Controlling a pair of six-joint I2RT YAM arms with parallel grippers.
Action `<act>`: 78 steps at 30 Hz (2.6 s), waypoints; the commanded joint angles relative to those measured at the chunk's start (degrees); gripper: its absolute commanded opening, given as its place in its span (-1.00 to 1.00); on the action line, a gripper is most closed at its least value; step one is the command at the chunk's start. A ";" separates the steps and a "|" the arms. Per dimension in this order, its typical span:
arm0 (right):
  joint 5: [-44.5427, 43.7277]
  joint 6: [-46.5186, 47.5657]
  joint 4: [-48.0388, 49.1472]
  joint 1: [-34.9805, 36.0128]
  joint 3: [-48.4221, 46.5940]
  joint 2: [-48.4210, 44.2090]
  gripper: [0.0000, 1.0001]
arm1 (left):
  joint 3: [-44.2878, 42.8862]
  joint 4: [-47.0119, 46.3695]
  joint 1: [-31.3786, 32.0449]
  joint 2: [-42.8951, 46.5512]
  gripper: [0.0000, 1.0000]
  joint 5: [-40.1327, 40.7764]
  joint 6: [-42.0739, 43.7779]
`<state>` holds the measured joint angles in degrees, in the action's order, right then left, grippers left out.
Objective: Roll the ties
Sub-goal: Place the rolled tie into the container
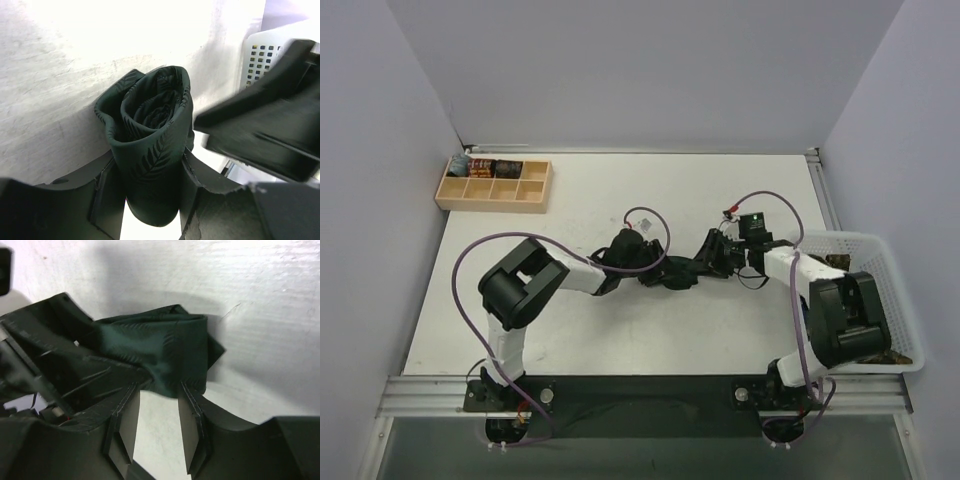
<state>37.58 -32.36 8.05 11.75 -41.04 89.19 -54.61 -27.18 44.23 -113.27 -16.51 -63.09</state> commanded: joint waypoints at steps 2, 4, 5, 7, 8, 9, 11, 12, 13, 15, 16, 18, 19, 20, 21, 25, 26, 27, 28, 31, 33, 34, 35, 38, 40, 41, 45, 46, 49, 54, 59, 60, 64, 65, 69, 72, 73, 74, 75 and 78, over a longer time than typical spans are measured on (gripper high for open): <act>-3.55 5.55 -14.10 0.47 -6.84 -9.98 -0.21 | 2.92 -2.70 -1.16 3.40 -0.71 2.45 1.39; -5.76 8.17 -19.29 0.21 -8.79 -14.90 0.04 | 4.68 -2.44 -2.65 5.60 -0.75 1.93 2.18; -6.64 9.15 -20.87 0.21 -9.58 -16.57 0.14 | 5.12 -2.09 -4.48 6.39 -0.79 0.97 2.62; -8.66 11.08 -25.78 0.12 -11.78 -21.06 0.48 | 5.65 0.01 -7.13 8.15 -0.83 -0.53 4.54; -9.01 12.22 -27.11 0.12 -12.13 -22.46 0.58 | 5.57 0.98 -10.10 8.68 -0.84 -2.28 5.34; -9.45 12.67 -29.74 -0.06 -12.75 -24.83 0.67 | 5.31 3.68 -11.52 9.21 -0.85 -3.08 7.52; -9.63 13.20 -32.21 -0.15 -12.84 -27.13 0.81 | 3.99 9.47 -14.59 11.31 -0.88 -4.31 10.60; -9.46 13.29 -34.14 -0.06 -12.75 -28.88 0.82 | 3.11 12.30 -17.48 12.71 -0.89 -4.40 14.45; -9.11 13.46 -35.03 -0.06 -12.32 -29.76 0.82 | 0.15 15.46 -19.07 13.34 -0.90 -4.23 16.92; -9.19 13.55 -36.87 -0.06 -11.70 -32.13 0.83 | -3.12 25.44 -23.37 14.65 -0.90 -3.18 24.37; -9.63 13.72 -37.32 -0.15 -11.09 -32.93 0.83 | -4.87 28.21 -24.88 14.92 -0.90 -2.83 26.51; -10.16 14.07 -38.81 -0.15 -10.73 -34.51 0.82 | -10.32 36.65 -28.21 14.40 -0.90 -2.21 32.20; -10.34 14.34 -39.25 -0.06 -10.82 -34.78 0.82 | -12.34 39.19 -31.62 13.79 -0.90 -1.95 34.07; -10.60 14.60 -39.78 -0.06 -11.08 -34.87 0.82 | -16.71 43.31 -33.66 13.17 -0.90 -1.77 35.74; -10.60 14.87 -40.74 -0.15 -11.26 -34.96 0.82 | -18.76 45.00 -35.42 11.34 -0.90 -2.12 38.54; -11.13 16.36 -42.07 -0.23 -12.49 -34.17 0.83 | -31.40 52.65 -43.33 5.09 -0.90 -2.83 44.71; -11.21 16.54 -42.24 -0.15 -12.84 -33.91 0.82 | -33.87 55.97 -43.96 3.69 -0.90 -1.87 46.03; -11.22 16.63 -42.68 -0.23 -13.10 -33.21 0.83 | -38.86 57.23 -44.66 1.06 -0.90 -1.33 48.21; -11.04 16.54 -42.86 -0.23 -13.19 -32.85 0.82 | -40.82 58.28 -46.06 -0.18 -0.90 -0.55 48.93; -10.95 16.28 -43.82 -0.32 -12.49 -31.97 0.82 | -48.62 62.32 -48.35 -6.24 -0.90 0.69 52.62; -11.21 15.92 -44.26 -0.32 -11.53 -32.41 0.83 | -53.30 67.42 -48.71 -10.97 -0.90 2.62 56.04; -11.39 15.84 -44.44 -0.32 -11.17 -32.58 0.83 | -56.54 68.65 -48.71 -12.22 -0.91 3.76 57.02; -11.65 15.66 -44.70 -0.32 -11.08 -32.76 0.82 | -57.79 70.32 -48.71 -13.37 -0.91 6.29 57.81; -12.62 15.57 -45.67 -0.32 -10.99 -33.20 0.82 | -60.96 71.82 -49.06 -16.01 -0.92 10.53 59.83; -13.15 15.22 -46.37 -0.41 -11.34 -33.11 0.83 | -62.54 72.88 -49.33 -17.59 -0.92 13.33 60.89; -13.32 15.13 -46.64 -0.41 -11.52 -33.11 0.82 | -63.51 73.40 -49.41 -17.94 -0.92 13.87 61.94; -13.85 14.96 -47.17 -0.32 -12.22 -32.67 0.82 | -66.58 75.77 -49.06 -20.31 -0.92 16.07 62.83; -13.85 14.87 -47.17 -0.32 -12.40 -32.50 0.82 | -67.64 76.65 -48.71 -20.84 -0.92 18.07 64.39; -13.85 14.78 -47.43 -0.32 -13.02 -31.97 0.82 | -69.22 79.12 -47.83 -21.81 -0.91 18.97 66.16; -13.85 14.78 -47.69 -0.32 -13.98 -31.18 0.82 | -70.28 81.93 -44.76 -22.43 -0.89 19.24 68.88; -14.20 15.04 -48.22 -0.32 -14.42 -31.27 0.82 | -72.56 84.04 -41.42 -23.48 -0.81 22.31 70.38; -14.20 15.13 -48.22 -0.32 -14.34 -31.27 0.82 | -73.35 84.22 -41.42 -24.70 -0.80 22.40 69.86; -14.47 15.31 -48.66 -0.32 -13.37 -31.62 0.82 | -78.27 86.41 -41.50 -28.31 -0.61 22.14 68.37; -14.38 15.31 -48.83 -0.32 -13.19 -31.79 0.83 | -79.41 86.59 -41.50 -28.75 -0.56 21.88 68.02; -14.56 15.92 -49.45 -0.32 -12.75 -32.06 0.82 | -80.56 86.59 -41.59 -29.20 -0.30 21.17 66.96; -14.64 16.54 -49.80 -0.32 -13.02 -32.15 0.83 | -80.57 86.59 -41.59 -29.11 -0.11 20.03 66.87; -14.73 16.63 -49.98 -0.32 -13.19 -32.23 0.82 | -80.48 86.68 -41.68 -29.02 -0.10 20.81 66.70; -14.82 17.06 -50.15 -0.32 -13.28 -32.32 0.82 | -80.30 86.77 -41.68 -28.85 -0.08 21.17 66.35; -14.99 17.15 -50.24 -0.32 -13.54 -32.32 0.82 | -79.78 86.86 -41.59 -28.24 -0.05 21.26 66.26; -15.00 17.86 -50.68 -0.41 -14.07 -32.41 0.83 | -79.34 86.86 -41.68 -26.48 0.18 20.56 65.90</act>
<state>23.42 -16.05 -40.34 11.66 -53.28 57.76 -133.14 58.06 2.79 -141.12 5.39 4.03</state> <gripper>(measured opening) 0.914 0.567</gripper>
